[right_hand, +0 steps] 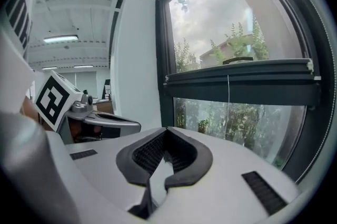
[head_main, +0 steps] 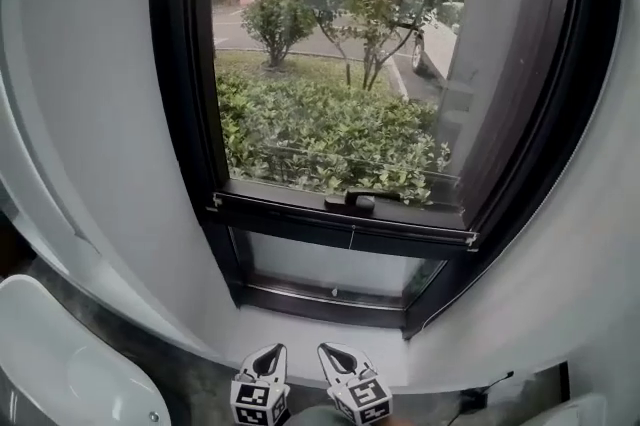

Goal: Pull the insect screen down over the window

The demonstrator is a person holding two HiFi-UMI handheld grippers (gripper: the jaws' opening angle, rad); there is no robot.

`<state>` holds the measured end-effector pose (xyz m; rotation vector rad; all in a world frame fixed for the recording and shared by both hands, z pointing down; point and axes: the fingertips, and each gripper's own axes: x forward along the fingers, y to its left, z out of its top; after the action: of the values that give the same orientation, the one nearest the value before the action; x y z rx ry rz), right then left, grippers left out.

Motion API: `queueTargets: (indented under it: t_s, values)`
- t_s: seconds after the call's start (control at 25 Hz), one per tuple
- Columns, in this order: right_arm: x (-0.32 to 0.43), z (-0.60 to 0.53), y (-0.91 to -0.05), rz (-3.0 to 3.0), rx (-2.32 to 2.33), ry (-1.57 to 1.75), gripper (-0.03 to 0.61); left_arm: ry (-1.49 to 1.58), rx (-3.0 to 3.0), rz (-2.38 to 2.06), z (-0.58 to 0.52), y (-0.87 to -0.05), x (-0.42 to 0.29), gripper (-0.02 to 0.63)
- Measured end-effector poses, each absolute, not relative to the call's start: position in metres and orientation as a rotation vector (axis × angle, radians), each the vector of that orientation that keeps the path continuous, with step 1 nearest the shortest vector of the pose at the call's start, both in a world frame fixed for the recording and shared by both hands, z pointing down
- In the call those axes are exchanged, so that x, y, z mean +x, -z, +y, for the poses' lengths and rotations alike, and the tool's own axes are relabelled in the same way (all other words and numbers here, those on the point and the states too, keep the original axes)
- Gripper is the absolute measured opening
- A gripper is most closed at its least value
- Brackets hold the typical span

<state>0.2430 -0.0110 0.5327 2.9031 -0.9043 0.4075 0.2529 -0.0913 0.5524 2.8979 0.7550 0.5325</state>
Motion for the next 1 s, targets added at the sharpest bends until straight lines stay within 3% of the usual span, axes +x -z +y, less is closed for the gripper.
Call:
queueTargets:
  t_s: [0.52,1.0]
  values:
    - [0.171,0.078,-0.553,-1.21,2.811,-0.369,0.006,-0.599,2.973,0.225,-0.034,-0.575,0.134,0.012]
    - [0.11,0.038,-0.552,-1.573,2.679,-0.345,0.006,-0.509,3.084,-0.187,-0.064,-0.549,0.048,0.012]
